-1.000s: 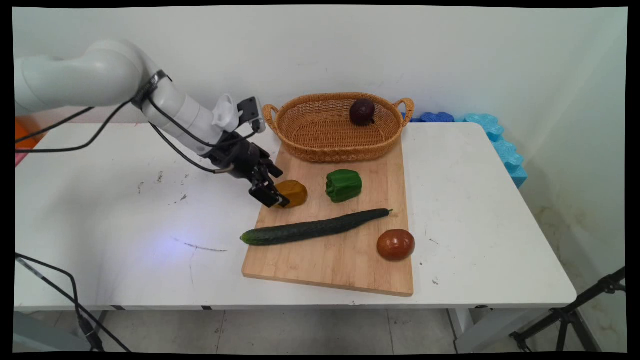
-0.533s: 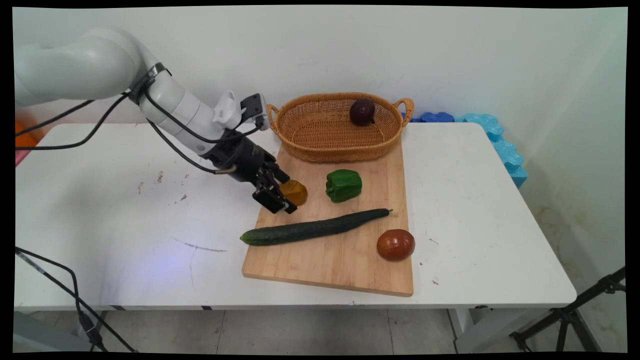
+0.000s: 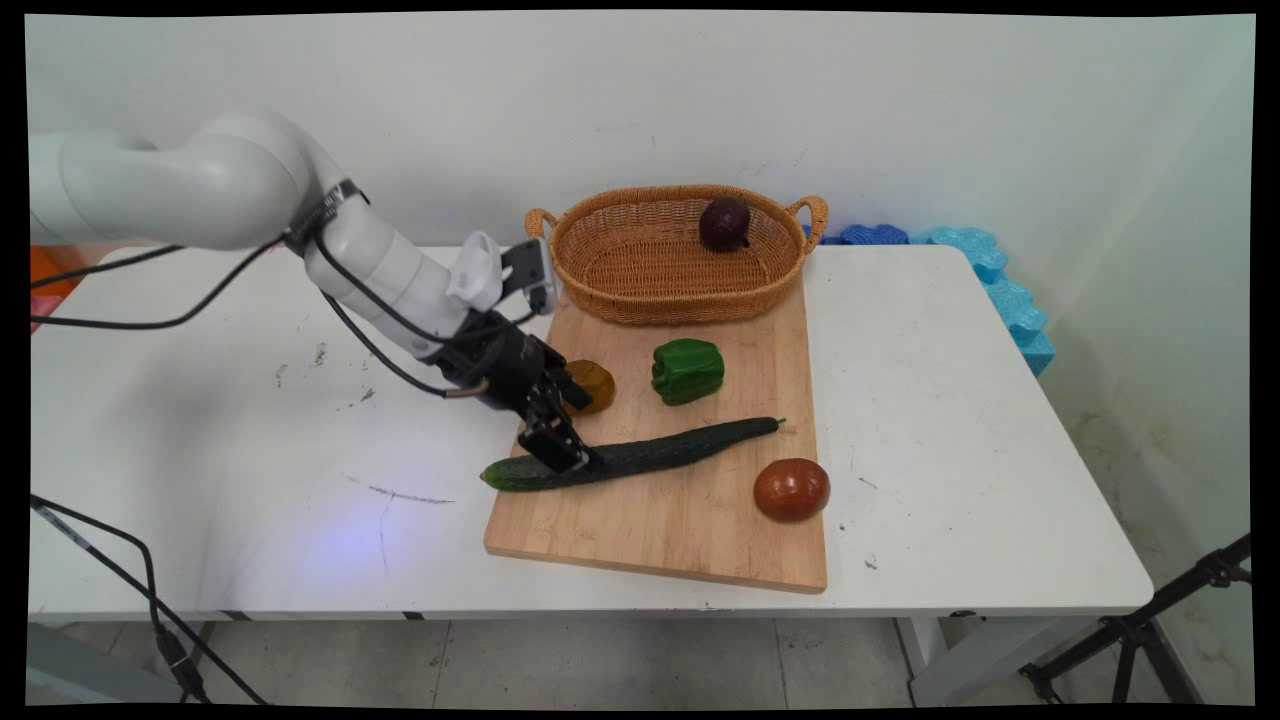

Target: Pick up the cucumber from the cutting board, then place the picked object in the vegetable basket

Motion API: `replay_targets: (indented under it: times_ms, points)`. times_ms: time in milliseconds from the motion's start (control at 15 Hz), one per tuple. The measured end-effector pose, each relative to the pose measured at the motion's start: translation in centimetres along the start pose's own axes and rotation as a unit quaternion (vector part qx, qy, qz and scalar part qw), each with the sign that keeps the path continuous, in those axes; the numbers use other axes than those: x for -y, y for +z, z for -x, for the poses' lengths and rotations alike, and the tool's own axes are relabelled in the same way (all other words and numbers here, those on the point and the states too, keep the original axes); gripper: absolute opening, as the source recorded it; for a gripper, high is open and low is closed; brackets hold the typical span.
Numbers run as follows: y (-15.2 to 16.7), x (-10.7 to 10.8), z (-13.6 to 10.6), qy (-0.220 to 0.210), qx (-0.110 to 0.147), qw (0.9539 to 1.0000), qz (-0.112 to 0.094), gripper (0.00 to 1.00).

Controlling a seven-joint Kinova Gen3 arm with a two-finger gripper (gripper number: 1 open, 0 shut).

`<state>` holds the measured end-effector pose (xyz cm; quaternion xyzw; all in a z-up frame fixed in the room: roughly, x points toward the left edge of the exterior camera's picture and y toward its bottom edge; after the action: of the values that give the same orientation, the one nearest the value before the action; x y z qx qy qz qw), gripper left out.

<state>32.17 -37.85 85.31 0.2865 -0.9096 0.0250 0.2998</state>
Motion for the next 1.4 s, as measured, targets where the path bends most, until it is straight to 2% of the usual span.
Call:
replay_targets:
  times_ms: [400,467,1000,1200,1400]
  points:
    - [3.2,0.0,0.9,0.019,0.003,0.9998,0.000,1.00]
    - [3.6,0.0,0.9,0.022,0.004,0.9998,0.000,0.00]
    - [5.0,0.3,1.0,0.040,0.002,0.9992,-0.006,0.00]
    - [4.4,0.6,0.4,0.044,-0.001,0.9989,-0.014,0.00]
    - [2.5,0.9,-0.6,0.051,-0.007,0.9984,-0.024,0.00]
